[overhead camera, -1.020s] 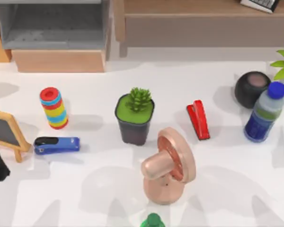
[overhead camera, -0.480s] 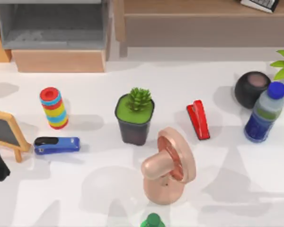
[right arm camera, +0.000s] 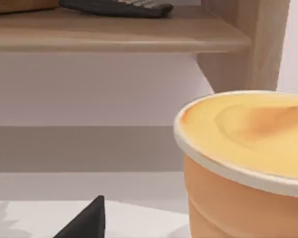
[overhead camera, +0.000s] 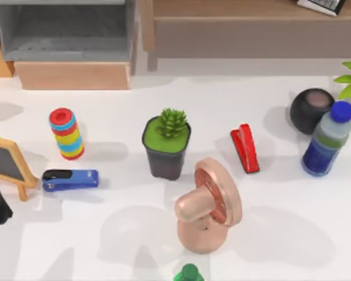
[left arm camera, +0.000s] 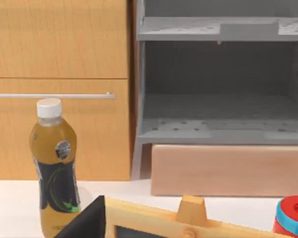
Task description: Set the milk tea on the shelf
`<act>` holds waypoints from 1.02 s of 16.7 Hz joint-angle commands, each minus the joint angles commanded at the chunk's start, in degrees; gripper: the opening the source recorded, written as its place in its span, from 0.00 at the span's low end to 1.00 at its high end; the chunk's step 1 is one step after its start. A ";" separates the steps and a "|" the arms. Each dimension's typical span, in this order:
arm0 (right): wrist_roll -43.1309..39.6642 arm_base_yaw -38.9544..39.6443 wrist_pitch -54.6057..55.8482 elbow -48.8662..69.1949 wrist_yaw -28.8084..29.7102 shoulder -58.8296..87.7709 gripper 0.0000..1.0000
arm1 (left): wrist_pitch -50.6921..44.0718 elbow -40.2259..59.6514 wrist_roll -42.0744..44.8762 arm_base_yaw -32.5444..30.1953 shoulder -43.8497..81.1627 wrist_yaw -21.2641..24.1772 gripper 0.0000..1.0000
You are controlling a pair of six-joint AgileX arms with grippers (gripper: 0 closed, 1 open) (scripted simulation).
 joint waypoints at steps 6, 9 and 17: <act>-0.03 -5.41 10.91 3.60 -6.01 14.26 1.00 | 0.00 0.00 0.00 0.00 0.00 0.00 1.00; -0.03 -5.51 11.11 3.67 -6.12 14.52 1.00 | 0.00 0.00 0.00 0.00 0.00 0.00 1.00; -0.16 -0.26 5.48 10.86 -0.85 16.25 1.00 | 0.00 0.00 0.00 0.00 0.00 0.00 1.00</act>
